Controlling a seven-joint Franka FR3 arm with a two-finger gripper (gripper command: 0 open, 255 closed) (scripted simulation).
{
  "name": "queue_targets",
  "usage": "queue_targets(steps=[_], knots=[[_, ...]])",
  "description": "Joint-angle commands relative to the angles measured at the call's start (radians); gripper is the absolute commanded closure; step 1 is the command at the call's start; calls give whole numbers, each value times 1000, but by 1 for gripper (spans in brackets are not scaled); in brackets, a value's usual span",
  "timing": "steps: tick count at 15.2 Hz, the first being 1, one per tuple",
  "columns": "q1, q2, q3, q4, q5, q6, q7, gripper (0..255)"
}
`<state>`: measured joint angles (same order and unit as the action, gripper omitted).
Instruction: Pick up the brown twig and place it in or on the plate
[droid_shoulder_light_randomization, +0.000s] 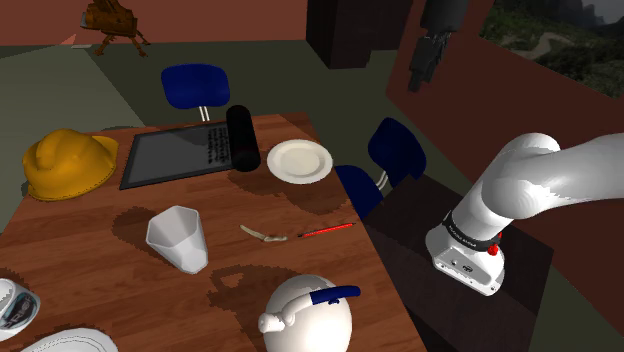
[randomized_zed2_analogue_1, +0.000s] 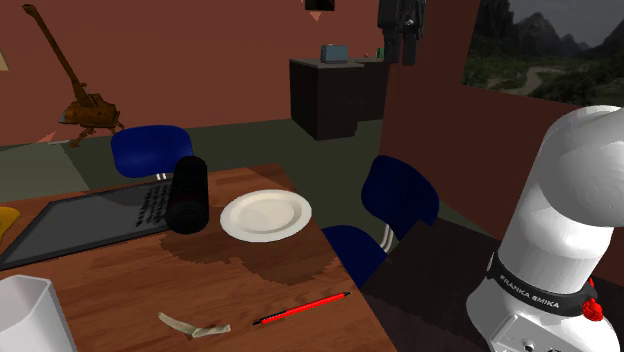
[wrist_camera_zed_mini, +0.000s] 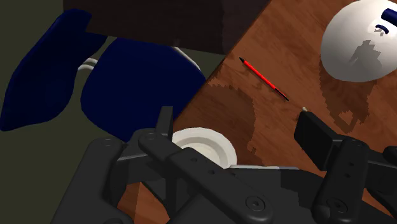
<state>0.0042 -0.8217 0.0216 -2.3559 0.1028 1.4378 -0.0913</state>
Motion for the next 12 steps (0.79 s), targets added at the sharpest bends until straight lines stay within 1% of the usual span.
queue_targets(steps=[1, 7, 12], knots=[[0, 0, 0, 0, 0, 0, 0, 0], [39, 45, 108, -109, 73, 176, 76, 0], [73, 127, 201, -164, 127, 333, 138, 0]])
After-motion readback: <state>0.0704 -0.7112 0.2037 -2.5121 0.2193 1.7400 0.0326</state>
